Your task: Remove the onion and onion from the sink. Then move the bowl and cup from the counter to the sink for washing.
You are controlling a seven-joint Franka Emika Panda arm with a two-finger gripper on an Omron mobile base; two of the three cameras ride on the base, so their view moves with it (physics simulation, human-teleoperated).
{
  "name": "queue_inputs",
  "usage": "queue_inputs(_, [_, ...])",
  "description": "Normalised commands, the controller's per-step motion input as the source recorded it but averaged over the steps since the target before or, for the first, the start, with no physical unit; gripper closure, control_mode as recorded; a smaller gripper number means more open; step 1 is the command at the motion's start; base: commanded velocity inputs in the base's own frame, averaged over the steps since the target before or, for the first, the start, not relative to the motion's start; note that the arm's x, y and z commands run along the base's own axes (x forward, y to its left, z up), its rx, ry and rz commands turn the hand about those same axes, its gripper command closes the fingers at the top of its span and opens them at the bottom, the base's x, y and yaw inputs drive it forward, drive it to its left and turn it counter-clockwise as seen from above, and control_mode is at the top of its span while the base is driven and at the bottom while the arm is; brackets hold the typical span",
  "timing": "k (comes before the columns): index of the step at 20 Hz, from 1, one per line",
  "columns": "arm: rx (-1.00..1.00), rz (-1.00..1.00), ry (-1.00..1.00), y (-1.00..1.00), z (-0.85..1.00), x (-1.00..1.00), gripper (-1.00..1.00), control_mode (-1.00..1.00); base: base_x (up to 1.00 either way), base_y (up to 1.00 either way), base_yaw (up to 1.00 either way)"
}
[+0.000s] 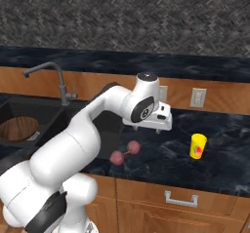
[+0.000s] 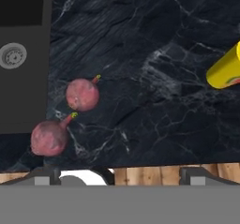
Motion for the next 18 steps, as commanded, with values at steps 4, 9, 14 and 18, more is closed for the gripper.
queue_inputs(4, [0.0, 0.0, 0.0, -0.31, 0.0, 0.18, -1.0, -1.0, 0.0, 0.0, 0.0])
queue_inputs(9, [0.0, 0.0, 0.01, -0.31, 0.0, 0.21, -1.0, -1.0, 0.0, 0.0, 0.0])
queue_inputs(14, [0.0, 0.0, 0.01, -0.33, -0.02, 0.22, -1.0, -1.0, 0.0, 0.0, 0.0])
queue_inputs(18, [0.0, 0.0, 0.01, -0.32, -0.08, 0.18, -1.0, -1.0, 0.0, 0.0, 0.0])
